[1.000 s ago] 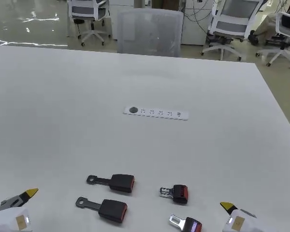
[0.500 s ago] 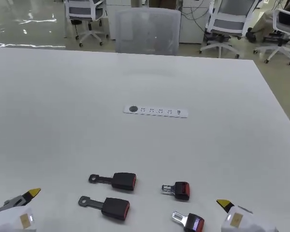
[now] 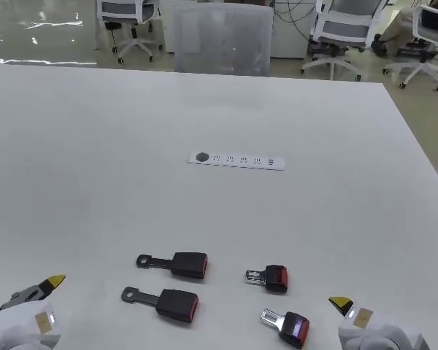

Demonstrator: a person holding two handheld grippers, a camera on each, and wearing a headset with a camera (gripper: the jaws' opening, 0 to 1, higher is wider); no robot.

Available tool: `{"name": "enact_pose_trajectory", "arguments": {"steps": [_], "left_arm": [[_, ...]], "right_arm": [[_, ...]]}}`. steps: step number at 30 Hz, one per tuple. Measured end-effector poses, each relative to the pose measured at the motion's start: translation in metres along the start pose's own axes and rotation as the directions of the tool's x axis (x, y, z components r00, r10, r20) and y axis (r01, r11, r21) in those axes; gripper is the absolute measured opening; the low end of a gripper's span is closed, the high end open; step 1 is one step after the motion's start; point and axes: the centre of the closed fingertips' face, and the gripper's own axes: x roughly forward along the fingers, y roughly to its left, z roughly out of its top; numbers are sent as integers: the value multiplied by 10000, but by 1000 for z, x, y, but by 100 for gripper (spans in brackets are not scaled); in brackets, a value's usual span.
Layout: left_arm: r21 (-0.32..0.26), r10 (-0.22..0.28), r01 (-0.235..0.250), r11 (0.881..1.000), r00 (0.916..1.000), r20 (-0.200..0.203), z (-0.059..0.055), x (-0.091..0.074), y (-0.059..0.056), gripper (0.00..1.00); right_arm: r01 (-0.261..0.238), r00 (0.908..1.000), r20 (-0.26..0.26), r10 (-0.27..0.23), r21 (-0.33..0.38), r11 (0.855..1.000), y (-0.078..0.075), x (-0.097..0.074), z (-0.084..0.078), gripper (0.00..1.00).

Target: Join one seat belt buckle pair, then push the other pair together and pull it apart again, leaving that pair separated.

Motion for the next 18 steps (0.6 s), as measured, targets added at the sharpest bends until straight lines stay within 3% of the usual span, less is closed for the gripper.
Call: {"name": "enact_pose_trajectory", "arguments": {"steps": [18], "left_arm": [[213,-20,26,9998,9997,-240,-4,0,-1,95]], "right_arm": [[-221,9998,24,221,-58,9997,2,5,-4,79]]}}
